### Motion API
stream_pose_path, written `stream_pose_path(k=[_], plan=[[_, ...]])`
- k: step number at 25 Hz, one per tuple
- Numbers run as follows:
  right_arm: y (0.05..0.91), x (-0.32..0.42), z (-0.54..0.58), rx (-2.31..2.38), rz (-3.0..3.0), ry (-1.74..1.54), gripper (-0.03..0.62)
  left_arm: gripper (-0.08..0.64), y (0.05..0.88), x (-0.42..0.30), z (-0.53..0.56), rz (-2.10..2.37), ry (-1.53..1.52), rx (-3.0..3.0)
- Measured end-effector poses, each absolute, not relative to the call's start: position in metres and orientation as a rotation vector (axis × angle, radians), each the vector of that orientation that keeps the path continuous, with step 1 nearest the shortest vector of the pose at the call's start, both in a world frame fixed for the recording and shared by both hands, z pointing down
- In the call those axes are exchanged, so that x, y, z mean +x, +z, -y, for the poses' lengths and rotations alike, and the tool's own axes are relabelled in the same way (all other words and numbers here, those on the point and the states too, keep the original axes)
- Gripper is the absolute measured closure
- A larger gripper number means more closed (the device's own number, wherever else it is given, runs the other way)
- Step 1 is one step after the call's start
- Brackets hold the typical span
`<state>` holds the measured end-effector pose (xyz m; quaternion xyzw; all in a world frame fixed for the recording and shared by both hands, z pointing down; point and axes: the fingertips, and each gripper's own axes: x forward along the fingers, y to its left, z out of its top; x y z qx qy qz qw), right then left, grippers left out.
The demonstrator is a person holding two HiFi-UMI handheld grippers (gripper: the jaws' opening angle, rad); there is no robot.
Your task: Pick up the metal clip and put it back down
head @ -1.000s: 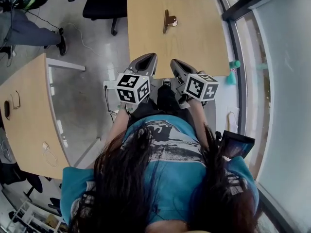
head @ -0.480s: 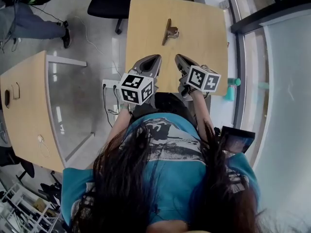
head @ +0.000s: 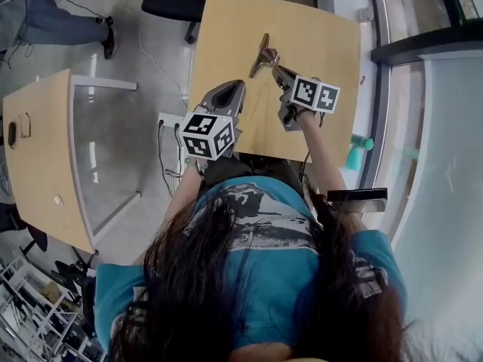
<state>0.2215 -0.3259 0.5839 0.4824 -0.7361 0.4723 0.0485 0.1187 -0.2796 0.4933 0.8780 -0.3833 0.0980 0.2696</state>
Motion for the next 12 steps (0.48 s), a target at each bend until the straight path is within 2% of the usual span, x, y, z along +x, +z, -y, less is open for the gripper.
stream_pose_path(k=[6, 8, 12], plan=[[0.633, 0.228, 0.362, 1.402, 2.146, 1.497, 0.567, 0.557, 0.504, 0.124, 0.285, 1.061, 0.294, 2.342], [0.647, 0.229, 0.37, 1.383, 2.116, 1.514, 0.456, 0.557, 0.506, 0.123, 0.287, 1.072, 0.298, 2.335], [0.668, 0.23, 0.382, 1.385, 2.063, 1.586, 0.439, 0.557, 0.509, 0.113, 0.289, 1.109, 0.298, 2.309]])
